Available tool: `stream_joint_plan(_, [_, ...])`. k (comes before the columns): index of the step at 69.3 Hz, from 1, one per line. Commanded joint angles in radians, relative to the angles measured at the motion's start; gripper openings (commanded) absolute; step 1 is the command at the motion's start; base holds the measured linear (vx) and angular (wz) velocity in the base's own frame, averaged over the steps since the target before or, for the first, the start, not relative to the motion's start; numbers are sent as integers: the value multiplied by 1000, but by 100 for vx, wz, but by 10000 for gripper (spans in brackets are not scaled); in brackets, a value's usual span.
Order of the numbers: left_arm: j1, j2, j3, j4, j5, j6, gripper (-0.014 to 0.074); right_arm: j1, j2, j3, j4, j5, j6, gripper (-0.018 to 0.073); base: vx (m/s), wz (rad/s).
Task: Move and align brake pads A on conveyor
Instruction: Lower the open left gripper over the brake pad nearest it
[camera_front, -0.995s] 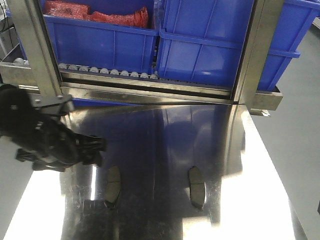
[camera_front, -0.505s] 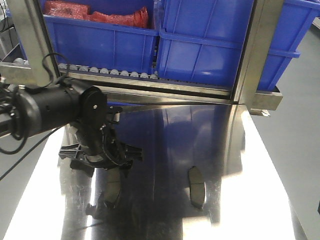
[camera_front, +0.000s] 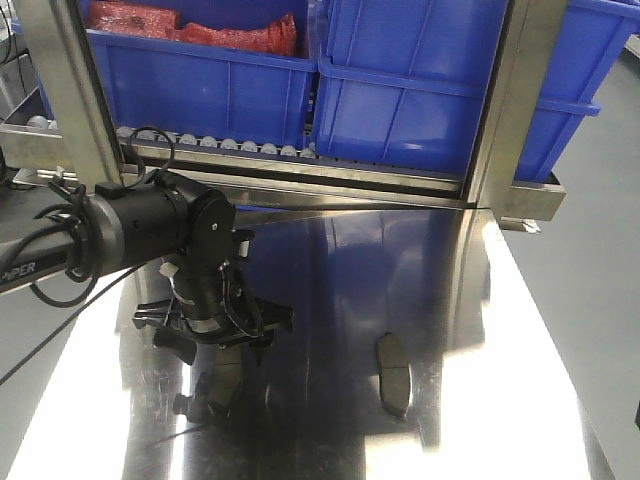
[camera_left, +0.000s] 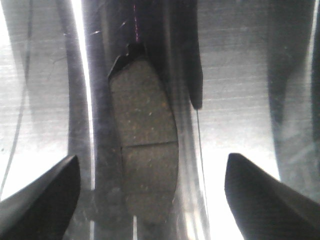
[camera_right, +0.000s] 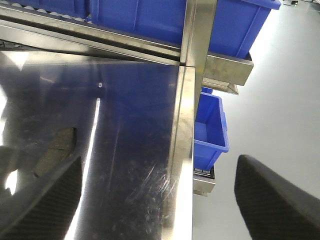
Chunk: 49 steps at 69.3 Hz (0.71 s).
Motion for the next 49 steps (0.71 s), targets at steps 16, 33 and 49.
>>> stream_joint_plan(16, [6, -17, -29, -6, -66, -10, 554, -4, 9, -25, -5, -68, -11, 589, 0, 0])
stream_joint_plan(33, [17, 6, -29, -29, -81, -9, 554, -4, 9, -25, -5, -68, -11, 589, 0, 0])
stream_joint_plan(49, [17, 21, -29, -29, -88, -9, 554, -4, 9, -25, -5, -68, -11, 589, 0, 0])
